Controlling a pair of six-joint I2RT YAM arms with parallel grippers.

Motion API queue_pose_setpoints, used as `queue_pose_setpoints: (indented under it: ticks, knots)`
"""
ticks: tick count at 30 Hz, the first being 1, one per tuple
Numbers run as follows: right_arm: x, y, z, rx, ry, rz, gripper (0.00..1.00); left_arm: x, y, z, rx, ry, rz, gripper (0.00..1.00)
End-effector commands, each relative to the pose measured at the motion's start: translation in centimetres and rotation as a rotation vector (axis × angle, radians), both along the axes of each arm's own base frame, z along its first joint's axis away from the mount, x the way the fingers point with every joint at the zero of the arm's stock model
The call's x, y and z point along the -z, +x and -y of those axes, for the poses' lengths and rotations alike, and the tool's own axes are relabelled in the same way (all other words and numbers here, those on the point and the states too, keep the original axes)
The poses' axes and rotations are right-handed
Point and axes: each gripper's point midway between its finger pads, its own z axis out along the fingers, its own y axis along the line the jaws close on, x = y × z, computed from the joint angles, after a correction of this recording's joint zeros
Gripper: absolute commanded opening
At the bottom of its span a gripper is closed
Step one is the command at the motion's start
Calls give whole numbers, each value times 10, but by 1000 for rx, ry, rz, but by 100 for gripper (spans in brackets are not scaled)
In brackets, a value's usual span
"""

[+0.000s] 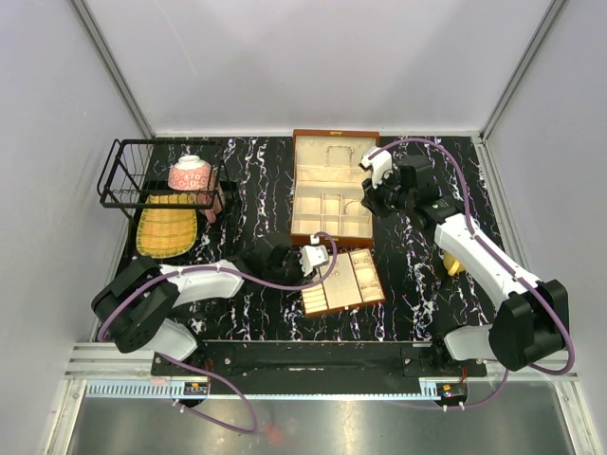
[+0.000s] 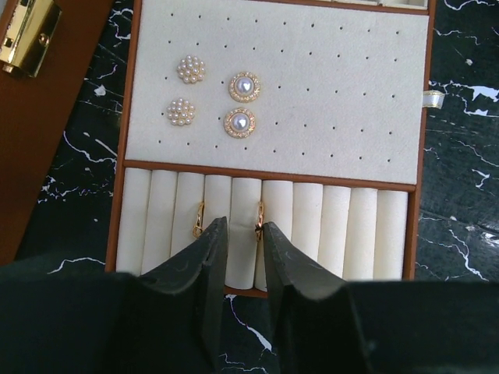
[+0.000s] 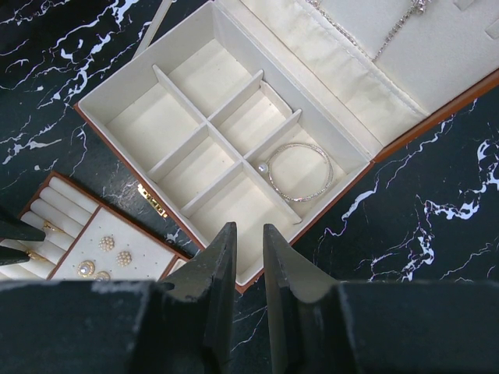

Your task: Organize the mixed jewelry

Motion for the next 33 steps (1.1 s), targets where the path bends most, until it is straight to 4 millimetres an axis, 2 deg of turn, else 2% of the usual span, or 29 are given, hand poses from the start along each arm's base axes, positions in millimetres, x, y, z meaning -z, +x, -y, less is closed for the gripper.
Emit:
queue_pose_setpoints:
  ticks: [1,19,33]
  knots:
    - [-13,5,0,5,22,44,26,-8,-2,4,22,-20,14,28]
    - [-12,4,0,5,19,42,26,-23,0,15,43,-59,15,30]
    - [-10,3,1,5,15,43,26,-19,3,19,40,-50,-5,33]
